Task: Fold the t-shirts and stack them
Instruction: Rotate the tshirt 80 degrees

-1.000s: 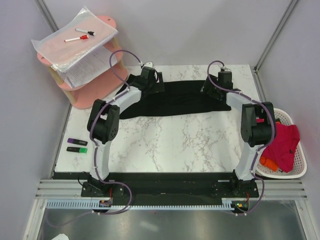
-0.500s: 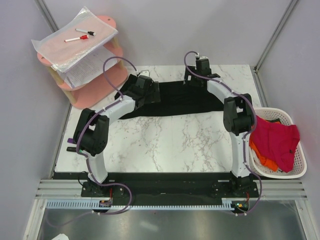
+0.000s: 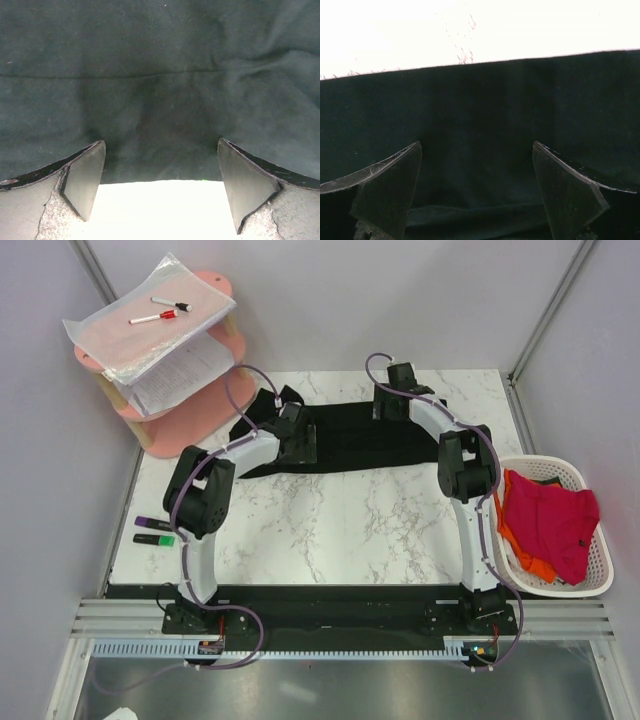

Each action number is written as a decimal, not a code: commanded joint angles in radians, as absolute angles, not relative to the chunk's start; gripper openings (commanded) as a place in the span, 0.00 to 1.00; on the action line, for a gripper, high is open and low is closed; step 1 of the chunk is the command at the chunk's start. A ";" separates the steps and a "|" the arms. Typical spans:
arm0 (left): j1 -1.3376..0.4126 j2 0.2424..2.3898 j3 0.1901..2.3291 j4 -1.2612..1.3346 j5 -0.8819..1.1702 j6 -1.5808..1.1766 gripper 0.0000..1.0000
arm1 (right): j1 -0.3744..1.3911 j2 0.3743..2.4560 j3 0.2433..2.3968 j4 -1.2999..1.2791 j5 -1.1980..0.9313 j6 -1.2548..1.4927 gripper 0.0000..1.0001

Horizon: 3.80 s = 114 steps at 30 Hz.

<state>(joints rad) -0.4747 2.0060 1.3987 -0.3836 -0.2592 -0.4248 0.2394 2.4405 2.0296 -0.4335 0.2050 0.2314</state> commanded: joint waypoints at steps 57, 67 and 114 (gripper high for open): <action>-0.673 1.690 1.137 -0.311 -0.074 -0.457 1.00 | 0.428 2.376 2.106 -0.329 -0.024 0.298 0.98; -0.689 1.720 1.117 -0.337 -0.146 -0.451 1.00 | 0.419 2.385 2.146 -0.249 -0.156 0.272 0.98; -0.933 1.913 1.342 -0.301 -0.011 -0.448 0.99 | 0.198 2.675 2.264 -0.350 0.104 0.387 0.98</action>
